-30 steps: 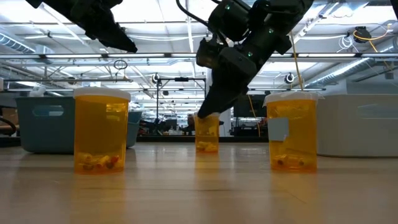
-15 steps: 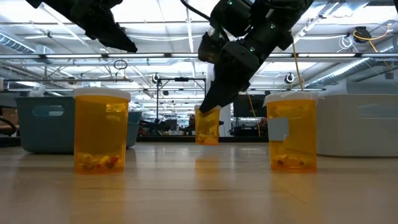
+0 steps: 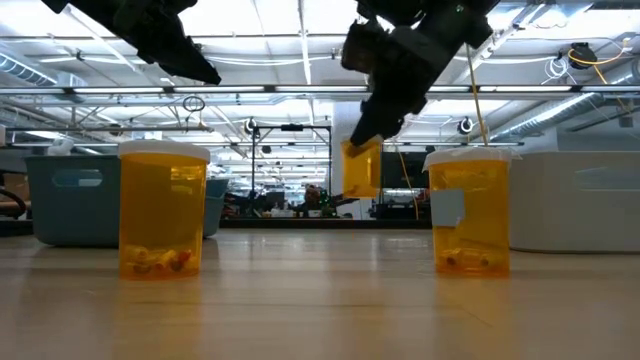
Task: Pick and place medicine bottles into bin by pill shape (circle, oval)
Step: Put the orange pill bottle into the gray bin
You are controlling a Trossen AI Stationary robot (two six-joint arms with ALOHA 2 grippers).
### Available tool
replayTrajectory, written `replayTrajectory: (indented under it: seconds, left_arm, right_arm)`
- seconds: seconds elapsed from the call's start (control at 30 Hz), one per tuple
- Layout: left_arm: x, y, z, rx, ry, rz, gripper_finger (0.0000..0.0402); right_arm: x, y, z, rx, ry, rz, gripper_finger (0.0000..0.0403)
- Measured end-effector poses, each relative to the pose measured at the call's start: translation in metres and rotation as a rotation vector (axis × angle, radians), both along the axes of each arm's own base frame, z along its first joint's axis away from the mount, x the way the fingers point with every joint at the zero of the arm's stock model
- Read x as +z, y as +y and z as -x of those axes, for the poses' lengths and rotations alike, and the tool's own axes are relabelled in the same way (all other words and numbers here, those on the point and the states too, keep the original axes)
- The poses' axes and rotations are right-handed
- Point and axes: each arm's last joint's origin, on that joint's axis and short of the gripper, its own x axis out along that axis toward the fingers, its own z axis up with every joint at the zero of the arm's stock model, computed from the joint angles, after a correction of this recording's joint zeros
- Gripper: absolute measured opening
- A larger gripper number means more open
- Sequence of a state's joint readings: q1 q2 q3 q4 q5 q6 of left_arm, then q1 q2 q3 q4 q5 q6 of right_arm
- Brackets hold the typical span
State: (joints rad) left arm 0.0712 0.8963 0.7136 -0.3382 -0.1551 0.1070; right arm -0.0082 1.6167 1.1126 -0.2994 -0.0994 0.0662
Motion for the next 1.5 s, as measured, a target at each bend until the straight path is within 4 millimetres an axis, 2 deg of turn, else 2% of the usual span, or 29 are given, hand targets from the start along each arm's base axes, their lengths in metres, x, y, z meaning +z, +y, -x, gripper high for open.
replayTrajectory:
  seconds: [0.2, 0.43, 0.63, 1.1, 1.27, 1.5]
  left_arm:
    - [0.0, 0.0, 0.0, 0.0, 0.0, 0.0, 0.0147]
    - [0.0, 0.0, 0.0, 0.0, -0.002, 0.0, 0.0147]
    - [0.0, 0.0, 0.0, 0.002, -0.004, 0.003, 0.0147]
    - [0.0, 0.0, 0.0, 0.002, -0.004, 0.003, 0.0147]
    - [0.0, 0.0, 0.0, 0.002, -0.006, 0.003, 0.0147]
    - [0.001, 0.0, 0.0, 0.002, -0.008, 0.003, 0.0147]
  right_arm:
    - [0.018, -0.004, 0.024, -0.065, 0.076, 0.051, 0.0213]
    - [0.041, -0.004, 0.055, -0.124, 0.14, 0.01, 0.0215]
    - [0.057, -0.004, 0.082, -0.15, 0.109, -0.008, 0.0216]
    - [0.045, -0.007, 0.151, -0.307, 0.054, 0.032, 0.0216]
    - [0.034, -0.007, 0.165, -0.345, 0.081, 0.011, 0.0217]
    - [0.019, -0.008, 0.171, -0.406, 0.121, 0.028, 0.0215]
